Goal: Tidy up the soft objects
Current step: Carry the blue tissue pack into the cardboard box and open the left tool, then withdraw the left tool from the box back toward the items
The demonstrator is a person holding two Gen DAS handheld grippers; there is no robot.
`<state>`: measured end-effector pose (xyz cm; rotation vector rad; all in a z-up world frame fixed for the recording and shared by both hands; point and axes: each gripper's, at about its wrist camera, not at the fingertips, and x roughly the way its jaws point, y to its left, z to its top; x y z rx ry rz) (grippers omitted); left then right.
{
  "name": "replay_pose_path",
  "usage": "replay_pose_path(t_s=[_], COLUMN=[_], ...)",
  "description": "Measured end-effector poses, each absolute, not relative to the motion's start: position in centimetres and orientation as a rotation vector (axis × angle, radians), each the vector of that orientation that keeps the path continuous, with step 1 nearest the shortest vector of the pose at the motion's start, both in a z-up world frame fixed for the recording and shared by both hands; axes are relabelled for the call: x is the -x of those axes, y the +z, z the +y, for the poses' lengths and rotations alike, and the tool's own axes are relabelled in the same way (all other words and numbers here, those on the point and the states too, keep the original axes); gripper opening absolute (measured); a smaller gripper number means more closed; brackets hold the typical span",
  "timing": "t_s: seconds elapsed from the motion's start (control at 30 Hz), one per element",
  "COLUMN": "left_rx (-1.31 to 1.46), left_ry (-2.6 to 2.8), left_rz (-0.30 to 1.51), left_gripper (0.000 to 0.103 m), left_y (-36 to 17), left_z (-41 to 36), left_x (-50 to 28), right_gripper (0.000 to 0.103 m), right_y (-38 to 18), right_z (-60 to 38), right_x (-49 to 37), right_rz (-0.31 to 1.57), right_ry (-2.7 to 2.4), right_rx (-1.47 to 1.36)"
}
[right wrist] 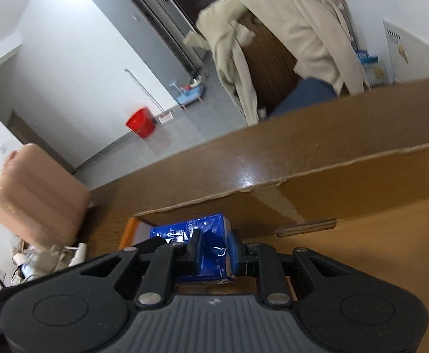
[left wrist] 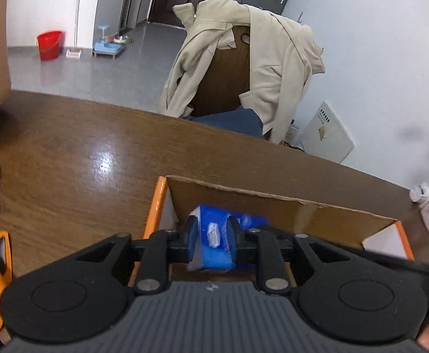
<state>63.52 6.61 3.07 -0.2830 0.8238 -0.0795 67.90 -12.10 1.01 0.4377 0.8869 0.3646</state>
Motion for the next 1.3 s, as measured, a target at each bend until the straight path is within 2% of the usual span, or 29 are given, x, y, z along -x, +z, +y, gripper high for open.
replay_pose_path(t_s=[0.17, 0.27, 0.37, 0.47, 0.5, 0.53, 0.67, 0.73, 0.83, 1.07, 1.17, 1.3], left_rx=[0.266, 0.25, 0.229, 0.197, 0.188, 0.18, 0.104, 0.081, 0.044, 0.048, 0.072, 0.057], left_ry=[-0.105, -0.107, -0.089, -0.089, -0.086, -0.078, -0.065, -0.056, -0.057, -0.068, -0.083, -0.095], left_rz=[0.795, 0.776, 0.745, 0.728, 0.724, 0.714, 0.662, 0.652, 0.629, 0.587, 0.565, 0.49], left_gripper=[0.029, 0.033, 0.042, 0.057, 0.071, 0.079, 0.085, 0.087, 0.091, 0.095, 0.1, 0.103], left_y=[4.2, 6.3, 9.1, 12.0, 13.0, 13.8, 16.9, 18.0, 19.2, 20.3, 20.0, 19.1], left_z=[6.8, 6.9, 7.3, 7.9, 8.0, 8.0, 8.1, 8.1, 8.0, 7.4, 7.2, 6.6], left_x=[-62.3, -60.6, -58.0, -54.7, -53.5, -52.4, -47.2, -44.6, -41.0, -33.8, -30.2, -25.3], right_gripper=[0.019, 0.019, 0.021, 0.029, 0.035, 0.04, 0.049, 0.059, 0.069, 0.073, 0.074, 0.082], right_y=[-1.1, 0.2, 2.9, 6.4, 7.6, 9.0, 13.3, 15.2, 17.7, 19.8, 19.8, 19.4], right_z=[-11.7, -12.4, -13.7, -15.2, -15.8, -16.5, -19.2, -20.5, -22.7, -26.2, -26.7, -26.8], right_x=[-68.2, -67.4, -65.7, -62.8, -61.7, -60.3, -55.4, -52.7, -48.2, -39.8, -36.2, -31.2], right_rz=[0.928, 0.895, 0.873, 0.822, 0.806, 0.791, 0.753, 0.727, 0.683, 0.635, 0.599, 0.539], right_ry=[0.354, 0.336, 0.325, 0.299, 0.294, 0.295, 0.297, 0.286, 0.262, 0.24, 0.232, 0.241], right_rx=[-0.46, -0.436, -0.435, -0.38, -0.367, -0.351, -0.274, -0.239, -0.187, -0.162, -0.161, -0.131])
